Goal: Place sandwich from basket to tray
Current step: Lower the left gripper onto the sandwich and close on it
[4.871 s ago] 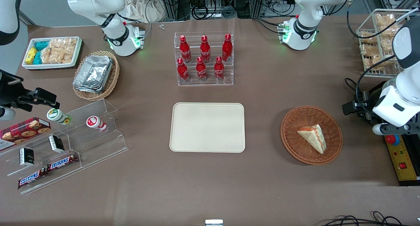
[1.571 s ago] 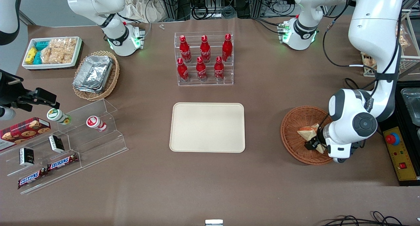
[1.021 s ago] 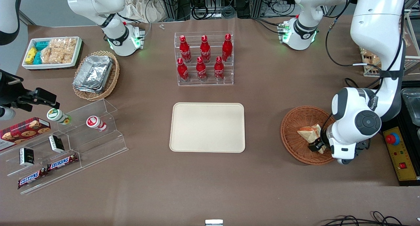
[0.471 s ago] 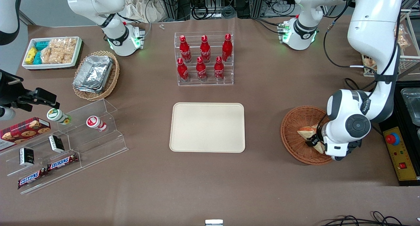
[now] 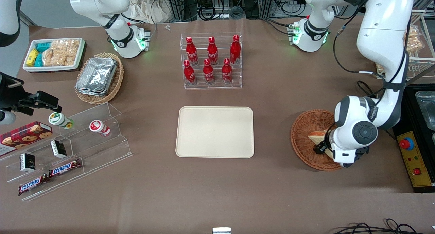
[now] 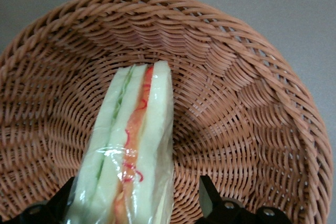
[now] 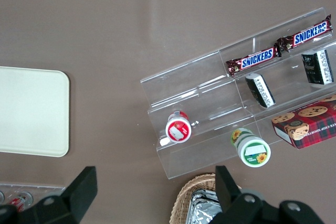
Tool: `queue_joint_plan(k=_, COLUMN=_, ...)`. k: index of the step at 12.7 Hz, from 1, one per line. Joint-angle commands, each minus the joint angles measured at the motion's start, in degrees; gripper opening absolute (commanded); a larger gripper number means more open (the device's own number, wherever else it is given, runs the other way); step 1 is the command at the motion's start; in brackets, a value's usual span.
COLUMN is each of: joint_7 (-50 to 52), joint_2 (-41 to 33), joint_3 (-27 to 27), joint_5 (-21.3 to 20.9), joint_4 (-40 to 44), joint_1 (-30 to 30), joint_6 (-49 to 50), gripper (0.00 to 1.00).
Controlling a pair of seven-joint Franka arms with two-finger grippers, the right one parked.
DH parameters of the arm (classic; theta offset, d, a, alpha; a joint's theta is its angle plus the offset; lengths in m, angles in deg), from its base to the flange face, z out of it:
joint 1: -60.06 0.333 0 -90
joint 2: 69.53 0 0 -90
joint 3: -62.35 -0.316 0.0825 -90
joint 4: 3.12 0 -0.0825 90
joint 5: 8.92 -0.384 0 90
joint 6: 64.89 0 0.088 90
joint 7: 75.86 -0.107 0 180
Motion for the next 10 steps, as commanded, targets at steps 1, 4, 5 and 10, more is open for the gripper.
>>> queue_joint_plan(k=1, joint_7=3.16, joint_2=0.34, joint_3=0.05, joint_5=-0.34, joint_4=1.15, joint_1=0.02, joint_6=-1.22, gripper=0.62)
queue_joint_plan(k=4, joint_7=4.39, joint_2=0.26, joint_3=0.05, joint_5=-0.17, joint_4=1.16, joint_1=0.02, joint_6=-1.22, gripper=0.0)
queue_joint_plan(k=5, joint_7=6.05, joint_2=0.26, joint_3=0.05, joint_5=-0.25, joint_4=1.33, joint_1=0.02, joint_6=-1.22, gripper=0.0)
queue_joint_plan(k=10, joint_7=5.63, joint_2=-1.49, joint_3=0.05, joint_5=-0.96, joint_4=1.6, joint_1=0.29, joint_6=-0.43, gripper=0.0)
